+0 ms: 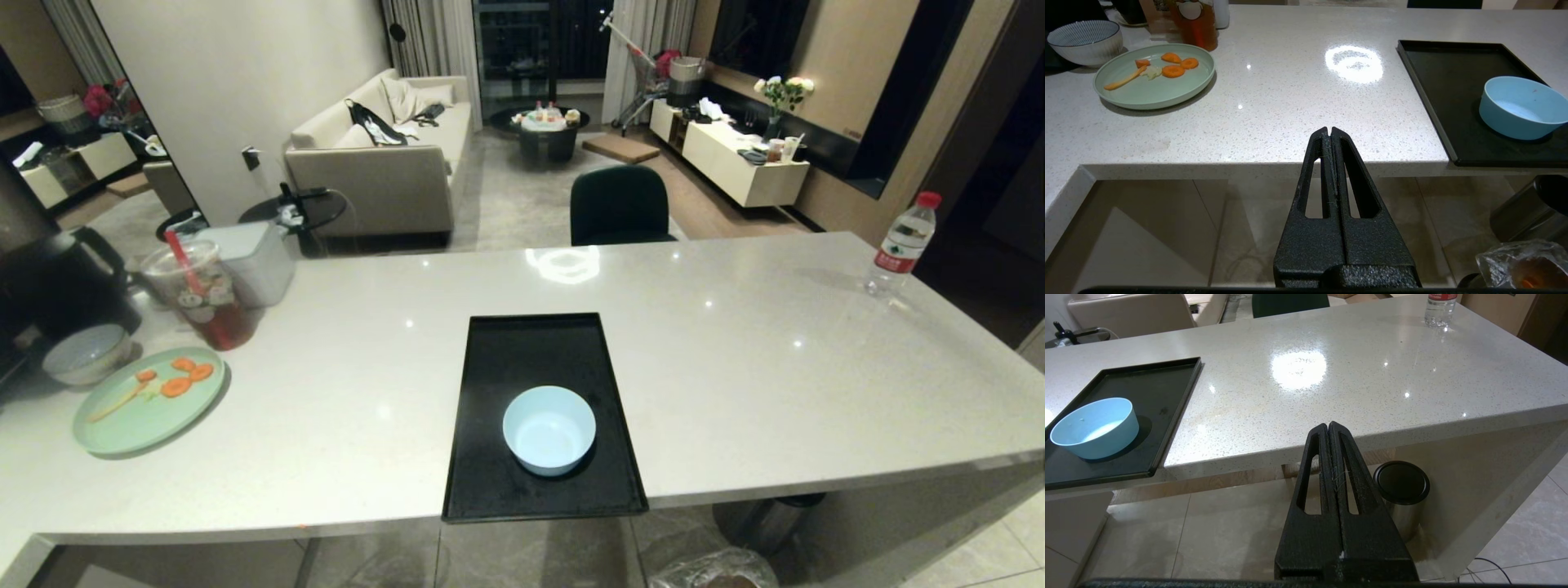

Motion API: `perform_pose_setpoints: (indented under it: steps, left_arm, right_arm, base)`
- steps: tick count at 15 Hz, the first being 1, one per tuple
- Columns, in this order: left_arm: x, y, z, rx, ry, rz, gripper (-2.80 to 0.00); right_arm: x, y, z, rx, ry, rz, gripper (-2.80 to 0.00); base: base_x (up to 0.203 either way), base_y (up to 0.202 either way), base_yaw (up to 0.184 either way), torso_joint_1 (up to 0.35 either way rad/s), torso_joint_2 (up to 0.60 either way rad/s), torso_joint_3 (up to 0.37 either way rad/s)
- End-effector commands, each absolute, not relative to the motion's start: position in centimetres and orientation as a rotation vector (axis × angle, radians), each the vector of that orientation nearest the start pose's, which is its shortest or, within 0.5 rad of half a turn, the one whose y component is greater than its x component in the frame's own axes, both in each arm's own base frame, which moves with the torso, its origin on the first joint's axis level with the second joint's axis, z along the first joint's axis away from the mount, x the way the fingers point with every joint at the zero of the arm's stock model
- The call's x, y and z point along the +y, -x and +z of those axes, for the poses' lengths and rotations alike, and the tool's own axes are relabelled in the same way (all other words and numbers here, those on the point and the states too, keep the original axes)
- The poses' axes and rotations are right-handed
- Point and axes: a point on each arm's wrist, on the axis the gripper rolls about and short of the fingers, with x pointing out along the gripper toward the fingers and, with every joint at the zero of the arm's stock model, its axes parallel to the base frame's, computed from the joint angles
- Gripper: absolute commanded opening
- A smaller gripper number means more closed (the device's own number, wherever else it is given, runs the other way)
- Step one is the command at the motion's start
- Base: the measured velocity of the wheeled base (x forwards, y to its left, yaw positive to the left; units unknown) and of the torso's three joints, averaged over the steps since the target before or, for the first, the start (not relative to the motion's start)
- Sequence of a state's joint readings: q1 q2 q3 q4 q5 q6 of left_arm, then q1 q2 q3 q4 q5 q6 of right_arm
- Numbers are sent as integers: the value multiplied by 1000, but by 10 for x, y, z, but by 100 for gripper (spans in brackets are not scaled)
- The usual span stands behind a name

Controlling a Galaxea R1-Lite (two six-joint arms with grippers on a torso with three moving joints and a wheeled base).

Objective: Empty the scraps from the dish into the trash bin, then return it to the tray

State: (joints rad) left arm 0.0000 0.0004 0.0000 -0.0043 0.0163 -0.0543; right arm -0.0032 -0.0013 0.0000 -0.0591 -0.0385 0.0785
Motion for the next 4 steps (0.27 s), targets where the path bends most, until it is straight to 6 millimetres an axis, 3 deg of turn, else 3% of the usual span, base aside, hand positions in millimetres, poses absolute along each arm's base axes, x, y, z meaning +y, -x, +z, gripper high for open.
perform_pose_setpoints:
  steps: [1, 4]
  left_arm:
    - [0, 23, 76, -4, 55, 17, -280]
    - [0, 23, 76, -4, 55, 17, -280]
  right_arm:
    - [-1, 23, 82, -61, -79, -39, -280]
    - [-1, 23, 82, -61, -79, -39, -280]
  base:
    - [0, 0, 0, 0, 0, 0]
    - [0, 0, 0, 0, 0, 0]
